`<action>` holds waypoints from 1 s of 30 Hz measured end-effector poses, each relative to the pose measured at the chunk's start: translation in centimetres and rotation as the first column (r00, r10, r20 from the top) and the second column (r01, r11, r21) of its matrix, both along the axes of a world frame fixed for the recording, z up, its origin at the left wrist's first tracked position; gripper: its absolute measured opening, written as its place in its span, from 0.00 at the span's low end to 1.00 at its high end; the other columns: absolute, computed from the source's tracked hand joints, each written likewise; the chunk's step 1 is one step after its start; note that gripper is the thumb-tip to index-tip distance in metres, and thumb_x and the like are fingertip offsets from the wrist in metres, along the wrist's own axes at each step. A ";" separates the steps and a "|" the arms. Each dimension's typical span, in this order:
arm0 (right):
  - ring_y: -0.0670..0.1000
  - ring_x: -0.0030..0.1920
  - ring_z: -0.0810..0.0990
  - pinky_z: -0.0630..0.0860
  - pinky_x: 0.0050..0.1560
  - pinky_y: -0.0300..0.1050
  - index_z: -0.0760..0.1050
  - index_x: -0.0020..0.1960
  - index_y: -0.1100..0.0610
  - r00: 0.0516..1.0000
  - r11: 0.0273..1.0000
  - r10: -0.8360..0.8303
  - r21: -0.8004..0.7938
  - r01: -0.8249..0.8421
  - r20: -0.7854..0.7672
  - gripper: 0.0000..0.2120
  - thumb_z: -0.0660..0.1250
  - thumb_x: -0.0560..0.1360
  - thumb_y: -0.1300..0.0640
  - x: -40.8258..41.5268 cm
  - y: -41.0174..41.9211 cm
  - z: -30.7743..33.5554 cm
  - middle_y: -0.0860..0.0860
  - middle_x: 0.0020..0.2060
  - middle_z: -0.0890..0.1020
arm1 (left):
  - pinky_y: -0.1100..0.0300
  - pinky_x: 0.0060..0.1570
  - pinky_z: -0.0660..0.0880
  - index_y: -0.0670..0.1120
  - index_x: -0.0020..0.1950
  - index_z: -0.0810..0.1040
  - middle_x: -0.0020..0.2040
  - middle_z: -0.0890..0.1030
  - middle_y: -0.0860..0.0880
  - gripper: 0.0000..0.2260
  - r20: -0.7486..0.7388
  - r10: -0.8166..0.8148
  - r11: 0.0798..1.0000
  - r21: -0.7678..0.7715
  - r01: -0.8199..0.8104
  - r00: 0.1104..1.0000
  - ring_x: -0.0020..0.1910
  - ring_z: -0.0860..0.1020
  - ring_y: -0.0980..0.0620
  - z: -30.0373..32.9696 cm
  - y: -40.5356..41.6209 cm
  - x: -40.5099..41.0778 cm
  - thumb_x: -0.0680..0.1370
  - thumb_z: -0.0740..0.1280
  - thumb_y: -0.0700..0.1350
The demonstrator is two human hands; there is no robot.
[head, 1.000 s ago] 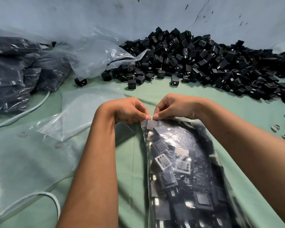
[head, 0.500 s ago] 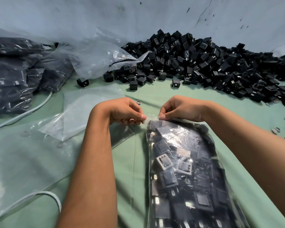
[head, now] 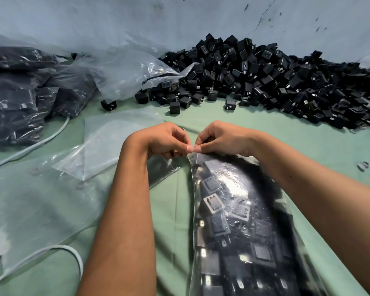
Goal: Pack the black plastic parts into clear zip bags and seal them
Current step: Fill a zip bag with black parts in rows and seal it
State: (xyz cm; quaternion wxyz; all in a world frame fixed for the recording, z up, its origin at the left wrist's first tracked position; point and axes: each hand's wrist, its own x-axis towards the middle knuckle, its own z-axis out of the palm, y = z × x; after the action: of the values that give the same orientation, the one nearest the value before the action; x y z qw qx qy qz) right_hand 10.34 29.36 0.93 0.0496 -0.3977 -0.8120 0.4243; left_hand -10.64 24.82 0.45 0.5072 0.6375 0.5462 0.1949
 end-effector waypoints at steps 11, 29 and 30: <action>0.43 0.33 0.74 0.69 0.36 0.36 0.86 0.45 0.55 0.999 1.000 0.001 -0.027 0.001 0.048 0.07 0.75 0.77 0.51 1.3 0.8 0.5 0.46 0.33 0.83 | 0.66 0.27 0.66 0.42 0.42 0.79 0.34 0.78 0.45 0.07 -0.053 -0.018 1.000 -0.007 0.018 0.998 0.28 0.72 0.56 0.1 0.0 -0.4 0.79 0.70 0.35; 0.37 0.30 0.74 0.70 0.38 0.37 0.84 0.40 0.48 0.990 0.988 0.037 0.146 -0.057 0.137 0.09 0.73 0.79 0.51 2.5 0.2 0.5 0.39 0.31 0.83 | 0.61 0.30 0.76 0.46 0.39 0.86 0.33 0.81 0.47 0.06 -0.105 -0.048 0.995 -0.095 0.038 0.993 0.29 0.74 0.51 0.5 0.9 1.2 0.75 0.77 0.43; 0.37 0.30 0.74 0.70 0.37 0.35 0.83 0.40 0.48 0.988 0.985 0.039 0.160 -0.063 0.149 0.09 0.73 0.79 0.50 2.4 0.2 0.5 0.39 0.30 0.82 | 0.62 0.30 0.76 0.47 0.40 0.86 0.33 0.81 0.48 0.04 -0.121 -0.047 0.996 -0.078 0.038 0.991 0.30 0.75 0.52 0.6 1.0 1.6 0.74 0.78 0.45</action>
State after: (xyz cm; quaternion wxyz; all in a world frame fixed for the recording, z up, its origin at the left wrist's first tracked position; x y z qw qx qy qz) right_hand 12.75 29.57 1.44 0.0119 -0.4010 -0.8557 0.3269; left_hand -9.08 25.78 1.07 0.5002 0.6402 0.5698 0.1237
